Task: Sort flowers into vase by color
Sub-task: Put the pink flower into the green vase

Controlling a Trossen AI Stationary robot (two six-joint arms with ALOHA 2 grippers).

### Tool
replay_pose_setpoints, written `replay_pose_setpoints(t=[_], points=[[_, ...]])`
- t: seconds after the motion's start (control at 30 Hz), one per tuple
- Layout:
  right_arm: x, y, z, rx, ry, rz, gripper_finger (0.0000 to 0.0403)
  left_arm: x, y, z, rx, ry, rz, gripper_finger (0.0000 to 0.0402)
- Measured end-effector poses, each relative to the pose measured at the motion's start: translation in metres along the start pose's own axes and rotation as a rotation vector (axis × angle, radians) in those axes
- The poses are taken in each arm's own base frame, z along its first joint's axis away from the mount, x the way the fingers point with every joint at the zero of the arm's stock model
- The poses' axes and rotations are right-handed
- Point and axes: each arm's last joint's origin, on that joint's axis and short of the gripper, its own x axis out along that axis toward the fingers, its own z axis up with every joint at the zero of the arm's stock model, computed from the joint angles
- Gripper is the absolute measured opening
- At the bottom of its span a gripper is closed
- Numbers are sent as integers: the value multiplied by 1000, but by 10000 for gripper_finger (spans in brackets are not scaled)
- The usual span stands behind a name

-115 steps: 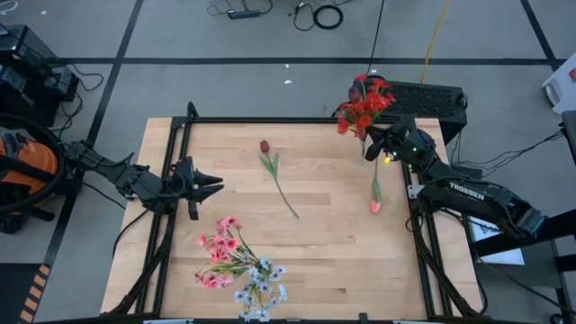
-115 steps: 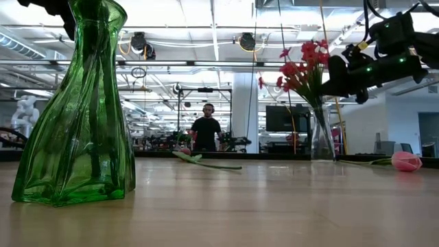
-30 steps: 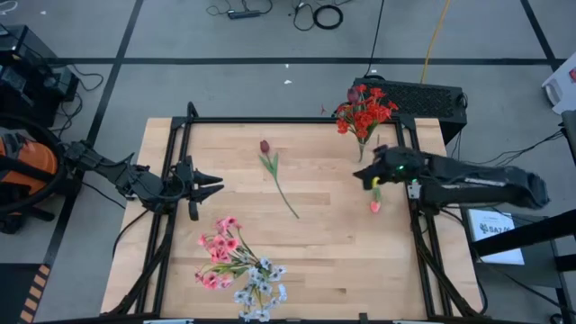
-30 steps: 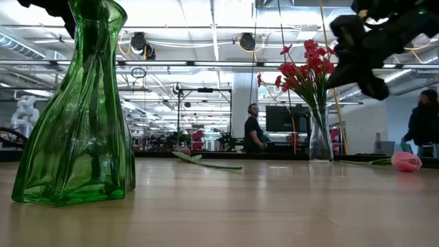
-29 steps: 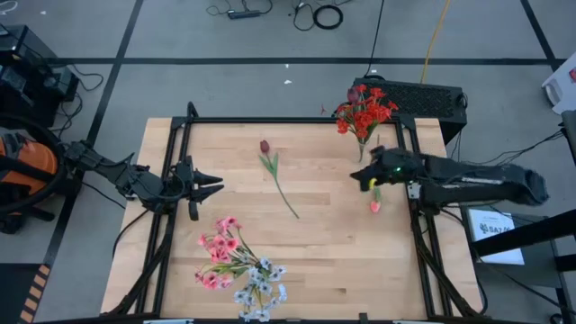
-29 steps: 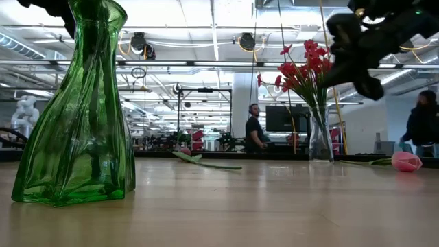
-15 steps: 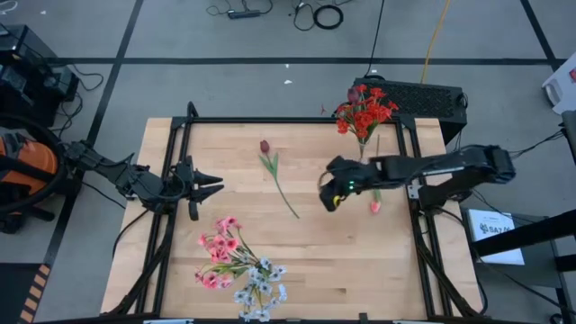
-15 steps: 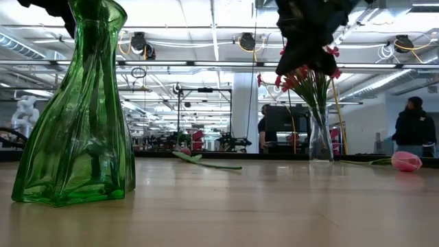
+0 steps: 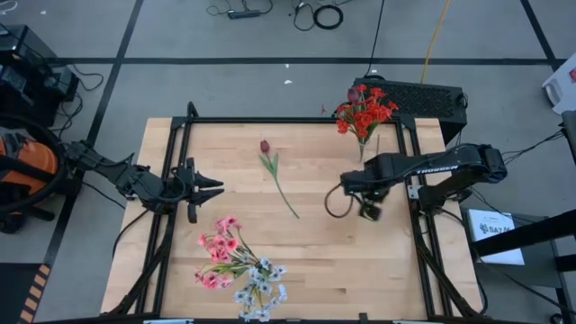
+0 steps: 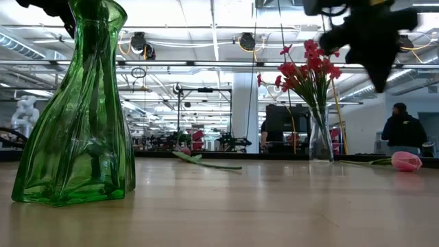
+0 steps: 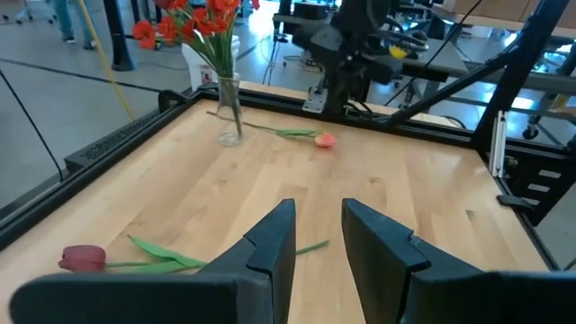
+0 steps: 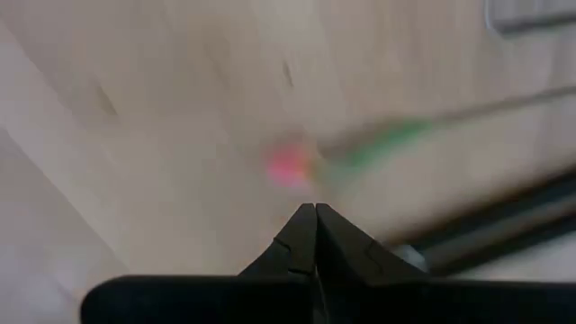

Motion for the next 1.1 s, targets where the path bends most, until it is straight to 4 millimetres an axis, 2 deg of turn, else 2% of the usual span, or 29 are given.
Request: replay_pose_setpoints(t=[0.13, 0.27, 0.37, 0.5, 0.63, 0.73, 1.1], points=[[-1, -8, -14, -289, 155, -82, 0, 0, 0, -1, 5, 9, 2, 100], [4, -7, -13, -611, 152, -58, 0, 0, 0, -1, 4, 8, 2, 100], [20, -6, -12, -818, 147, -41, 0, 0, 0, -1, 5, 8, 2, 100], [47, -8, -21, -1001, 221, -29, 0, 0, 0, -1, 4, 8, 2, 100], [76, -10, -29, -1091, 250, -19, 0, 0, 0, -1, 1, 8, 3, 100], [91, -10, -32, -1116, 238, -14, 7, 0, 0, -1, -3, 7, 3, 100], [98, -15, -25, -1147, 174, -13, 81, 0, 1, 0, -5, -7, 42, 100]])
